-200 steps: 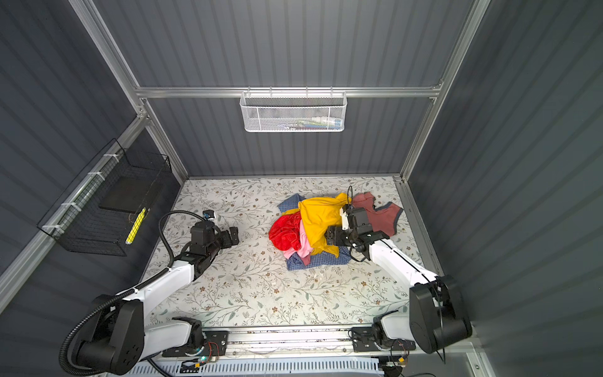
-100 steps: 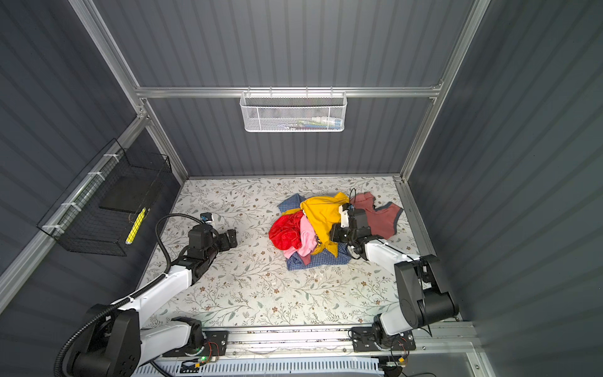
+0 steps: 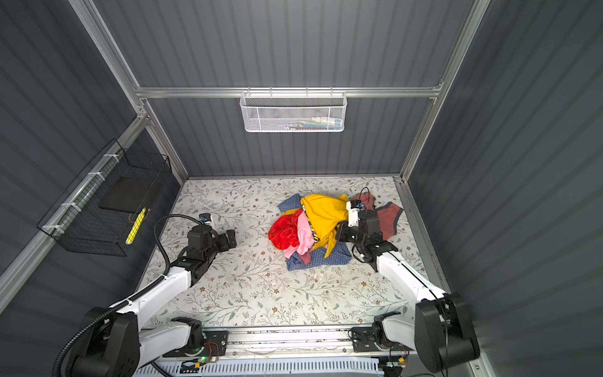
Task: Pick out a specific cloth from the pile
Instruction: 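Lift the yellow cloth with the right gripper and pull it back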
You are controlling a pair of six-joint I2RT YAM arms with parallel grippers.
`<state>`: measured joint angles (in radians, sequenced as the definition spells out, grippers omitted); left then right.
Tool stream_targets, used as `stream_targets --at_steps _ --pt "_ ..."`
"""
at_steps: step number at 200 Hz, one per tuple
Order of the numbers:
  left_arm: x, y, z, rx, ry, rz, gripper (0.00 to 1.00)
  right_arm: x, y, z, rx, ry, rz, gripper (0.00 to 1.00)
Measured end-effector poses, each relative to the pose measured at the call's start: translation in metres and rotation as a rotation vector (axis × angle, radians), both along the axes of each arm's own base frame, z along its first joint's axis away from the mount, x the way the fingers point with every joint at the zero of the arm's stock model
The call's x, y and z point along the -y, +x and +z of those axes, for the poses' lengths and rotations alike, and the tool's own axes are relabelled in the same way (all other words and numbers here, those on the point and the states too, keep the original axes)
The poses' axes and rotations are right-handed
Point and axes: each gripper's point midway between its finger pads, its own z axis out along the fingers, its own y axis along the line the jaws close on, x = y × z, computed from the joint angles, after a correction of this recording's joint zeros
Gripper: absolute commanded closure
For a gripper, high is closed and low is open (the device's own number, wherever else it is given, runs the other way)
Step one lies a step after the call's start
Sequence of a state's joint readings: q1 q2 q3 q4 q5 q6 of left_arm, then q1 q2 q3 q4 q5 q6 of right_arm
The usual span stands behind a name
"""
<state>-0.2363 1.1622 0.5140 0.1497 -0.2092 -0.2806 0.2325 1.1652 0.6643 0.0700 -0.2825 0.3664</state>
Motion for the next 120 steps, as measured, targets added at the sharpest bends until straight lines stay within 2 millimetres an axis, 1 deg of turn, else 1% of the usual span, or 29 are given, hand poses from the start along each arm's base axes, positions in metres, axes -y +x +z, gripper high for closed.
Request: stream_targets --at_steps 27,45,64,120 --pt "0.0 0.0 0.0 0.0 0.0 0.0 0.0 0.007 -0.015 0.027 0.056 -0.023 -0.011 1.0" --pt "0.0 0.0 0.0 0.0 0.0 0.0 0.0 0.009 -0.021 0.045 0.091 -0.036 -0.014 1.0" --pt "0.0 0.0 0.001 0.002 0.0 0.0 0.0 0.011 -0.024 0.067 0.128 -0.051 -0.015 1.0" --pt "0.0 -0.002 0.005 0.01 -0.002 -0.001 0.0 0.008 -0.033 0.124 0.226 -0.085 0.003 1.0"
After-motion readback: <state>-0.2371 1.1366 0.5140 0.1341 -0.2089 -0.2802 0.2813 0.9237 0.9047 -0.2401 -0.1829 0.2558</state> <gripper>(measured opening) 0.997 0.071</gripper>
